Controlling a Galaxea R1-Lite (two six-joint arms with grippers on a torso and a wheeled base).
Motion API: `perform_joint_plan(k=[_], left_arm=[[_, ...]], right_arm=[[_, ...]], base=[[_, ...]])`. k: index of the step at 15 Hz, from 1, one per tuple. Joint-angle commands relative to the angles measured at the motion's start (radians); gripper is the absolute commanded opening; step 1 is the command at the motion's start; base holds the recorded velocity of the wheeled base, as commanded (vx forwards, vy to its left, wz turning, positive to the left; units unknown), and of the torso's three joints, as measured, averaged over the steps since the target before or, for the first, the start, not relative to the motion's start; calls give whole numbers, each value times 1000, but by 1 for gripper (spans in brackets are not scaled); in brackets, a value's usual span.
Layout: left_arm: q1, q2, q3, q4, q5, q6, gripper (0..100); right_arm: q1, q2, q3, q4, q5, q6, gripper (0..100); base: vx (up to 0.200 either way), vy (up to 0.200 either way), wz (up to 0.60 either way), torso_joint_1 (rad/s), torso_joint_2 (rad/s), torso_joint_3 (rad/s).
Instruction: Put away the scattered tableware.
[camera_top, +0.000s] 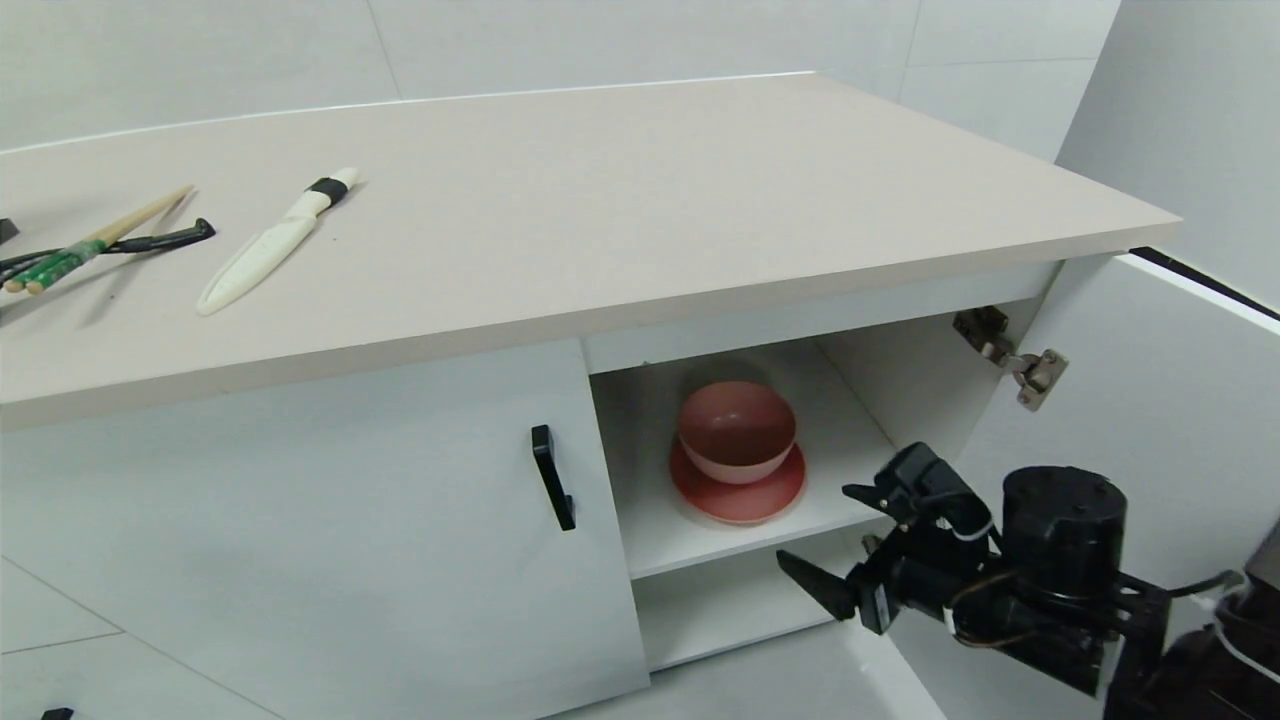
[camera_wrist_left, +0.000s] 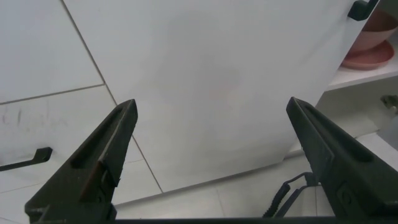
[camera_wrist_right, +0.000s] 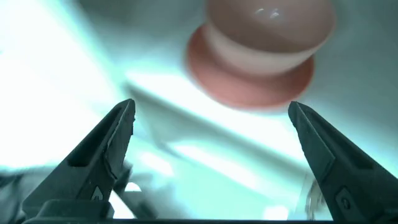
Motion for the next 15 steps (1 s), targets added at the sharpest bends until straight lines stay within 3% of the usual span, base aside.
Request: perform_joint_plan(k=[1,2,7,12,15], left_arm=[[1,1,1,0,2,-17,100],[1,1,1,-2,0,-37,100],[1,1,-1,0,3,-39,100],[1,1,-1,0,3,-34,100],[1,1,1,-2,3,-33,100]], right_arm=[[58,-156,138,-18,0,-16,100],[66,-193,164,-18,-2,-16,100],[51,-429,343,-12,-3,-9,100],[-147,-766,359,198,-3,-11,100],[-290,-974,359,454,-6,20,100]], base=[[0,0,0,0,0,0],[0,0,0,0,0,0],[-160,0,0,4,-2,2],[-200,0,0,0,3,0],[-200,0,0,-4,1,4]])
